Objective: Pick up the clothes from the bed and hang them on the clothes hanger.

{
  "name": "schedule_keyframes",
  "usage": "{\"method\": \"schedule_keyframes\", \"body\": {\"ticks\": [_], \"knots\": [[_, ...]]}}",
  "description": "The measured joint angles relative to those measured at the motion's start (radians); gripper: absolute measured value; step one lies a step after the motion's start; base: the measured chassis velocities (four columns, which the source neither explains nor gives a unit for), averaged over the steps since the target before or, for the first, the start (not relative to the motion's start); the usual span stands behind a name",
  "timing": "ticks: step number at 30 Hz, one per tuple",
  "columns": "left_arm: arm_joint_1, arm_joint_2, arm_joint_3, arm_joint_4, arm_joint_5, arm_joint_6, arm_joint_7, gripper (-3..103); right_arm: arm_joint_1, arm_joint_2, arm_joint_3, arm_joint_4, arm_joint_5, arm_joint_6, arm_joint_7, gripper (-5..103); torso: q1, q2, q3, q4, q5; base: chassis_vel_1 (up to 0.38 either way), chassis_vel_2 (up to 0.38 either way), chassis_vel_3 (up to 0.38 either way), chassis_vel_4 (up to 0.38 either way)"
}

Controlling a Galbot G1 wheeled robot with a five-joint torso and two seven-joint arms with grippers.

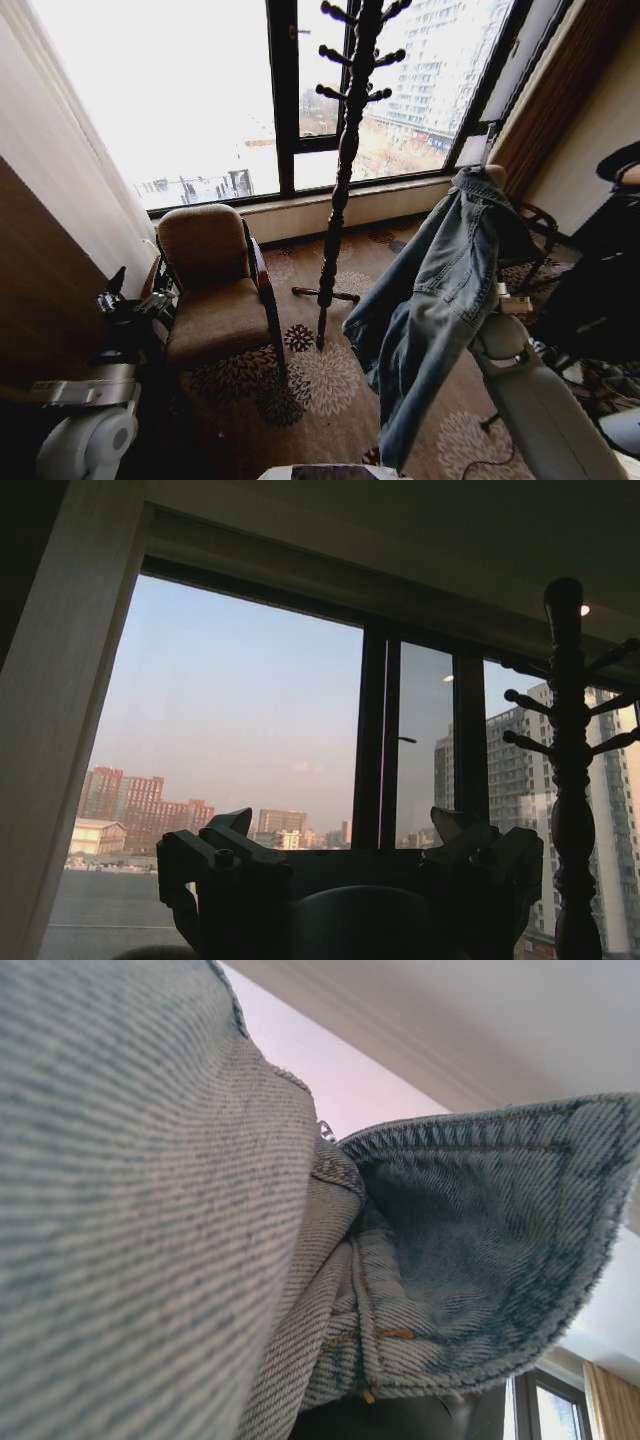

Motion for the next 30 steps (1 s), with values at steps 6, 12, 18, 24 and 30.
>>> {"method": "schedule_keyframes", "body": {"ticks": [6,12,18,24,30], "knots": [[-0.003,0.001,-0.006,0.003,-0.005,-0.001,0.003,100,0.103,-0.018,-0.080,-0.064,0.008,-0.021,0.010,17,0.000,0.000,0.000,-0.0002,-0.0001,-0.075,0.074,0.076,-0.074],[-0.008,-0.014,0.002,0.007,0.001,-0.002,0.007,100,0.192,-0.037,-0.166,-0.138,0.062,-0.027,0.017,17,0.000,0.000,0.000,-0.0003,0.0000,-0.085,0.067,0.071,-0.084],[-0.010,-0.021,0.003,0.010,0.004,-0.005,0.012,100,0.289,-0.048,-0.228,-0.191,0.110,-0.038,0.025,17,0.000,0.000,0.000,-0.0002,0.0000,-0.077,0.095,0.084,-0.083],[-0.014,-0.024,0.002,0.014,0.004,-0.005,0.013,100,0.342,-0.057,-0.255,-0.212,0.126,-0.041,0.026,17,0.000,0.000,0.000,-0.0002,0.0000,-0.099,0.097,0.111,-0.099],[-0.021,-0.030,0.008,0.022,0.004,-0.007,0.016,100,0.381,-0.063,-0.279,-0.237,0.132,-0.041,0.027,17,0.000,0.000,0.000,-0.0003,-0.0001,-0.109,0.105,0.100,-0.112]]}}
